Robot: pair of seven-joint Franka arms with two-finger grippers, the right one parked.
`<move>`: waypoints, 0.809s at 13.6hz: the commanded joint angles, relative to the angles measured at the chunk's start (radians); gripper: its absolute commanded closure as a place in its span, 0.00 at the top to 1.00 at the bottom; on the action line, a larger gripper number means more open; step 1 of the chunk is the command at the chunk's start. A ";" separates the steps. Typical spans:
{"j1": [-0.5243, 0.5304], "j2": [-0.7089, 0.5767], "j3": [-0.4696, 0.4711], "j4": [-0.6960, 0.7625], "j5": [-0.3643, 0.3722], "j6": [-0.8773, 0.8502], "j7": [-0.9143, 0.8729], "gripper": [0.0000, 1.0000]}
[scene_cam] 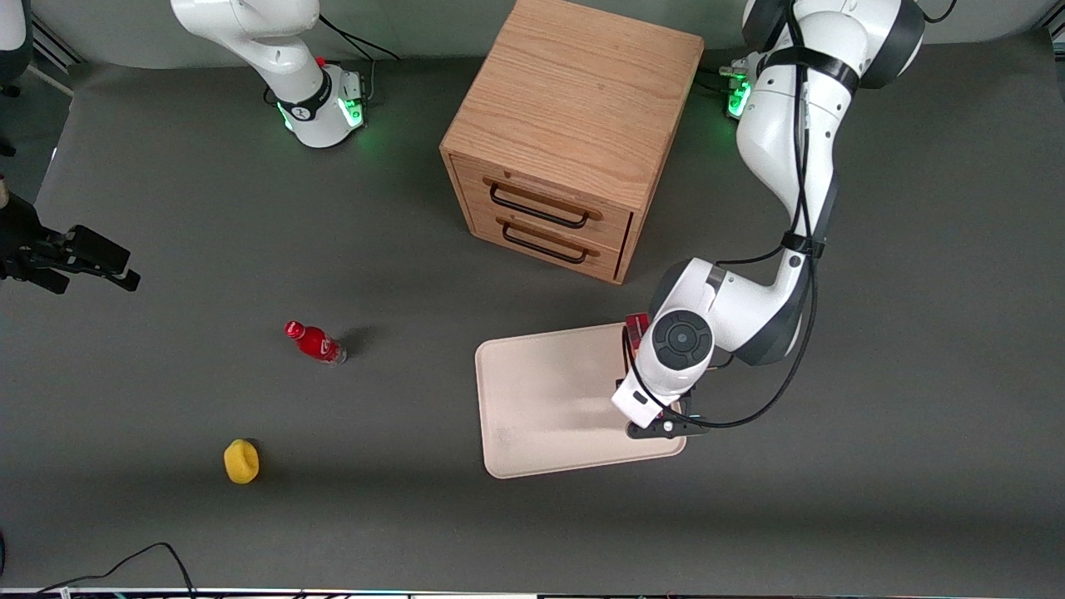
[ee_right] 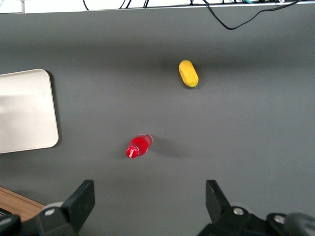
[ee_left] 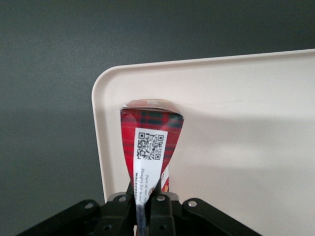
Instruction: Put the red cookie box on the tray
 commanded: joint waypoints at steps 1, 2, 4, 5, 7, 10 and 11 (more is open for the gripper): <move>0.000 0.018 0.013 0.025 0.030 0.009 -0.018 0.73; -0.002 0.015 0.014 0.025 0.035 0.004 -0.022 1.00; 0.022 -0.009 0.017 0.034 0.030 -0.036 -0.015 1.00; 0.036 -0.031 0.016 0.040 0.023 -0.094 -0.012 1.00; 0.084 -0.077 0.007 0.098 0.019 -0.242 -0.003 1.00; 0.144 -0.210 0.010 0.131 -0.040 -0.411 0.051 1.00; 0.179 -0.253 0.010 0.129 -0.063 -0.442 0.078 1.00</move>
